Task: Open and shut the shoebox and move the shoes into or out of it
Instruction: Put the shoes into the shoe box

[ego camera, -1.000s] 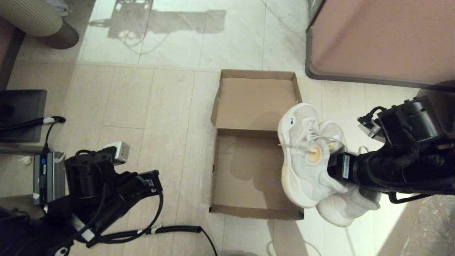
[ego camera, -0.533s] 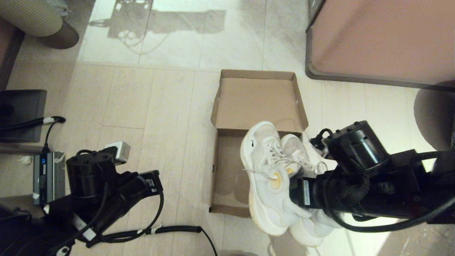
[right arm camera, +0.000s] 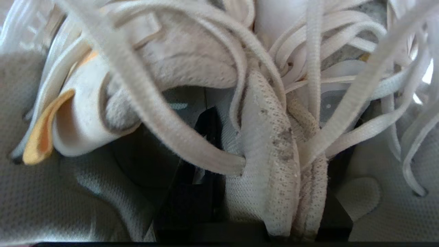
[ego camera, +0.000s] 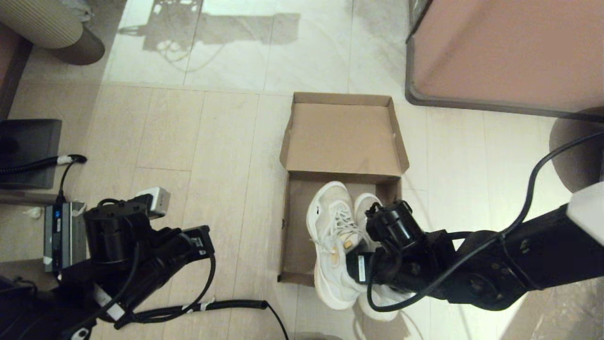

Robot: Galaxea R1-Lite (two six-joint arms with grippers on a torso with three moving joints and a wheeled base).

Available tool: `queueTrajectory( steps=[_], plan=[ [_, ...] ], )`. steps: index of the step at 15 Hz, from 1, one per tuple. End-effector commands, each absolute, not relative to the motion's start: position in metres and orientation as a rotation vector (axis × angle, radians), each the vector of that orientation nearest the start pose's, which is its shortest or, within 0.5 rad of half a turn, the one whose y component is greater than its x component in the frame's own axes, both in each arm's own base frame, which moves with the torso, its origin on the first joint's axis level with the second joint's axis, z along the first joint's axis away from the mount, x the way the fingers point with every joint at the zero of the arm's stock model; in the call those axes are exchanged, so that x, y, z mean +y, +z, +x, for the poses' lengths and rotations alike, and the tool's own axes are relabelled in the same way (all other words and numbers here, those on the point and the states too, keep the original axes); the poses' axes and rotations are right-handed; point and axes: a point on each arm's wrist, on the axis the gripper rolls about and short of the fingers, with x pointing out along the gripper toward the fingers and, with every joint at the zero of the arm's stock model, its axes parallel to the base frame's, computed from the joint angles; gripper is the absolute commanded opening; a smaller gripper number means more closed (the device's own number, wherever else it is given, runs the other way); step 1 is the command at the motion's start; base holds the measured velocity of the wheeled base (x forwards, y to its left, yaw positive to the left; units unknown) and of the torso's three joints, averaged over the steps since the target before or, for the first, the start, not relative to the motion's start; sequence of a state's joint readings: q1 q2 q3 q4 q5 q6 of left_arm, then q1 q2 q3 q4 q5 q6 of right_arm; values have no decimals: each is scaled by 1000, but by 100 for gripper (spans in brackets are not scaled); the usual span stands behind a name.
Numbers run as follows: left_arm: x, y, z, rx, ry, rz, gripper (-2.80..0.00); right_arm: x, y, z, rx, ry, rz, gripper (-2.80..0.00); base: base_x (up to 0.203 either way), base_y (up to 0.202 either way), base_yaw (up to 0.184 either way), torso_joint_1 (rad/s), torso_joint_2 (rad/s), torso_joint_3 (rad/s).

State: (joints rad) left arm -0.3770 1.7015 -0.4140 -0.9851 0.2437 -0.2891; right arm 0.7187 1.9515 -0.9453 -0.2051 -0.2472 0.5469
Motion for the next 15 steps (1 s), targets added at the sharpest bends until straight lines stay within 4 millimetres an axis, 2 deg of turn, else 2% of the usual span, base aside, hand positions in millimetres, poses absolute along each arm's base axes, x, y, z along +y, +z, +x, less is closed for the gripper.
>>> queueTrajectory(
  steps=[1, 6, 15],
  plan=[
    [-90, 122, 242, 295, -88, -200, -280, 230, 62, 269, 844, 220, 97, -280, 0, 0, 0, 0, 0, 0],
    [-88, 121, 238, 303, -86, -202, -280, 240, 21, 289, 755, 200, 3, -280, 0, 0, 0, 0, 0, 0],
    [-90, 119, 234, 312, -100, -197, -280, 250, -20, 315, 645, 136, -30, -280, 0, 0, 0, 0, 0, 0]
  ],
)
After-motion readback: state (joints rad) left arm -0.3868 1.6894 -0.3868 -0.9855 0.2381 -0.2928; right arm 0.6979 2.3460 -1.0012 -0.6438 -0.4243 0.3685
